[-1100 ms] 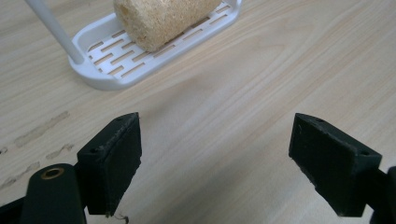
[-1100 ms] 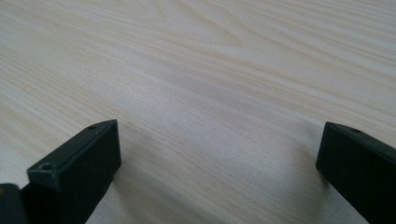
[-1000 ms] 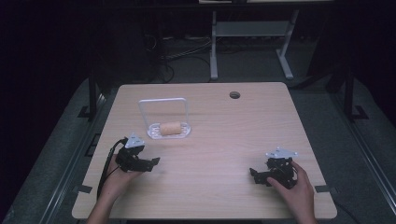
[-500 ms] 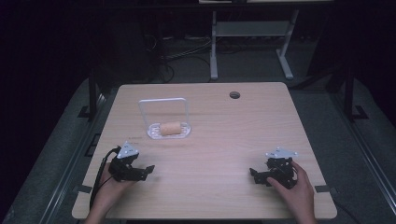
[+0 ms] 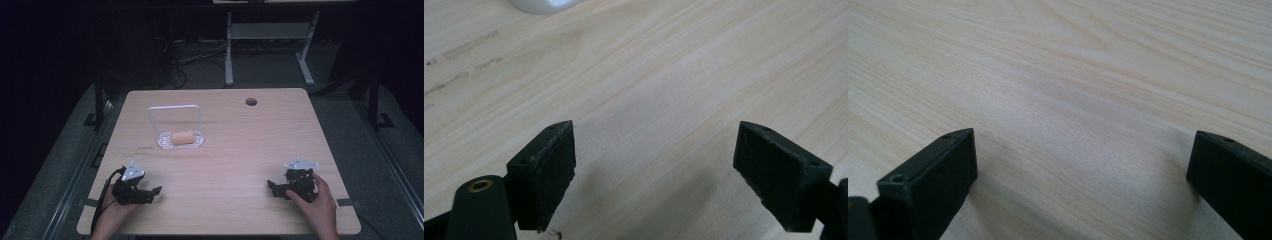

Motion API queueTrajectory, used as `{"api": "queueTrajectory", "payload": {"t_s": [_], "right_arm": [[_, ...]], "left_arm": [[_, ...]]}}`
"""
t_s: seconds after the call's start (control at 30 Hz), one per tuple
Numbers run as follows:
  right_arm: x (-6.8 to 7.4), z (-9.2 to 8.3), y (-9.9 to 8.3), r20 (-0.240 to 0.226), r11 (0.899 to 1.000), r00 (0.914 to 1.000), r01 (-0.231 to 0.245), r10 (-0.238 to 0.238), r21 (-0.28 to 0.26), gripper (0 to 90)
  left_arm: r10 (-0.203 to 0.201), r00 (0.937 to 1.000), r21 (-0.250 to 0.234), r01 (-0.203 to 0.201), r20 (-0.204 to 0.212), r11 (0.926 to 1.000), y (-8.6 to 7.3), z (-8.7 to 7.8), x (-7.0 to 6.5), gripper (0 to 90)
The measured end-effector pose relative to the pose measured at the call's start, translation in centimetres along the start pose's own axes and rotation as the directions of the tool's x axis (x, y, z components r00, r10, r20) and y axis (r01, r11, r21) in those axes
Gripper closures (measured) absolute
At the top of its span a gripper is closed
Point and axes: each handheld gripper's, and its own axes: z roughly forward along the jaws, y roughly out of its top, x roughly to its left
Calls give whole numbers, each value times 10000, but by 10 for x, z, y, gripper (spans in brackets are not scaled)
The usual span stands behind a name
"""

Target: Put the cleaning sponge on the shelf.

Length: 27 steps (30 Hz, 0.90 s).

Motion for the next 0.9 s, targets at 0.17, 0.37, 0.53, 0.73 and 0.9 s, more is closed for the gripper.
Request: {"api": "queueTrajectory", "payload": {"t_s": [0.17, 0.37, 0.53, 0.73, 0.9], "right_arm": [[0, 0, 0, -2, 10000, 10000, -11, 11, -6, 0], [0, 0, 0, -1, 10000, 10000, -9, 9, -8, 0], [0, 0, 0, 0, 10000, 10000, -9, 9, -9, 0], [0, 0, 0, -2, 10000, 10000, -8, 8, -8, 0], [0, 0, 0, -2, 10000, 10000, -15, 15, -7, 0]], "left_arm": [[10, 10000, 79, -10, -30, 10000, -6, 4, -1, 168], [46, 10000, -32, -45, 89, 10000, -11, 6, -1, 163], [130, 9997, -511, -120, 193, 9986, -17, 6, 1, 140], [141, 9997, -519, -131, 186, 9986, -17, 6, 0, 140], [84, 9999, -492, -78, 115, 9988, -18, 5, 0, 139]]}}
